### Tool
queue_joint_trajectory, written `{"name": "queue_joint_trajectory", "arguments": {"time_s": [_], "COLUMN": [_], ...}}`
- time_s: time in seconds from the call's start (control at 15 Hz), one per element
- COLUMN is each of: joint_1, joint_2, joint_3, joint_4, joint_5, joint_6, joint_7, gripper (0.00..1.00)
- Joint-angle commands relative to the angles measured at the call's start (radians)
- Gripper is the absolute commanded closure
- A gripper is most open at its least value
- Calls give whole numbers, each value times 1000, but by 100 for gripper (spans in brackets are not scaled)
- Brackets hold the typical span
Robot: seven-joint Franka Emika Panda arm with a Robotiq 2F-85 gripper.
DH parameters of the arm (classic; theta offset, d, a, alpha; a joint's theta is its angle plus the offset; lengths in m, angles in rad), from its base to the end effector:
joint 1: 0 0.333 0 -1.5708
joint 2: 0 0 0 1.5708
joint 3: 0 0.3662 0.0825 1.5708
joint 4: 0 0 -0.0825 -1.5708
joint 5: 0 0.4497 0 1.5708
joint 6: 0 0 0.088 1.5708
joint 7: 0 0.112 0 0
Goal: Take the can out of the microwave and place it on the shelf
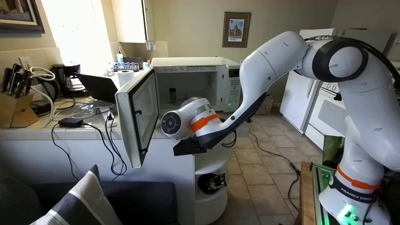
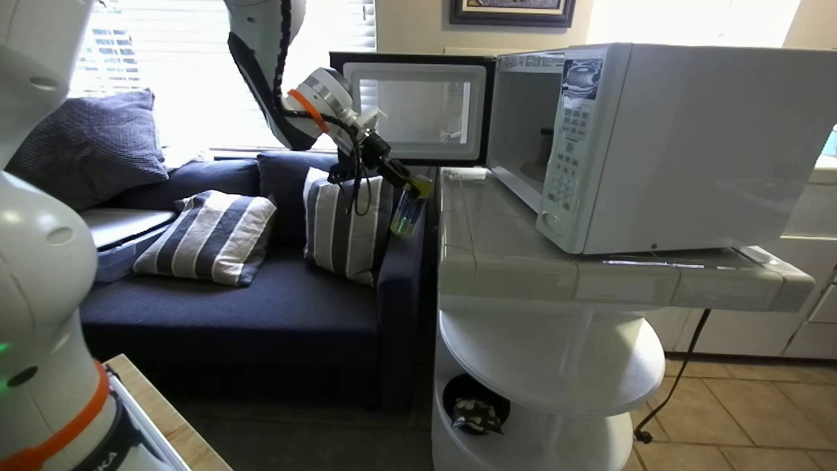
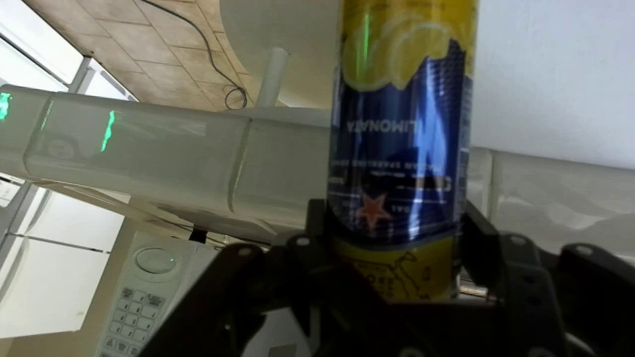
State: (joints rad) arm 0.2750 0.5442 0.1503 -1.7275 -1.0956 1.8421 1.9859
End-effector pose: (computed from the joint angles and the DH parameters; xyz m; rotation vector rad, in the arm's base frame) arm 0.6899 0.2183 0.2711 2.0437 -1.1342 0.8848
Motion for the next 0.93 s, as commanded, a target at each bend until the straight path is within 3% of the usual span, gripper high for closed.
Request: {"name": "queue_joint_trajectory", "arguments": {"time_s": [0.0, 0.53, 0.87], "joint_1": [43, 151, 147], "joint_2": [46, 124, 150], "joint_3": [-8, -12, -40], "joint_4": [45, -44, -132], "joint_5": [-2, -40, -170], "joint_6": [-28, -74, -79], "joint_7": [13, 242, 381], "gripper": [62, 62, 62]}}
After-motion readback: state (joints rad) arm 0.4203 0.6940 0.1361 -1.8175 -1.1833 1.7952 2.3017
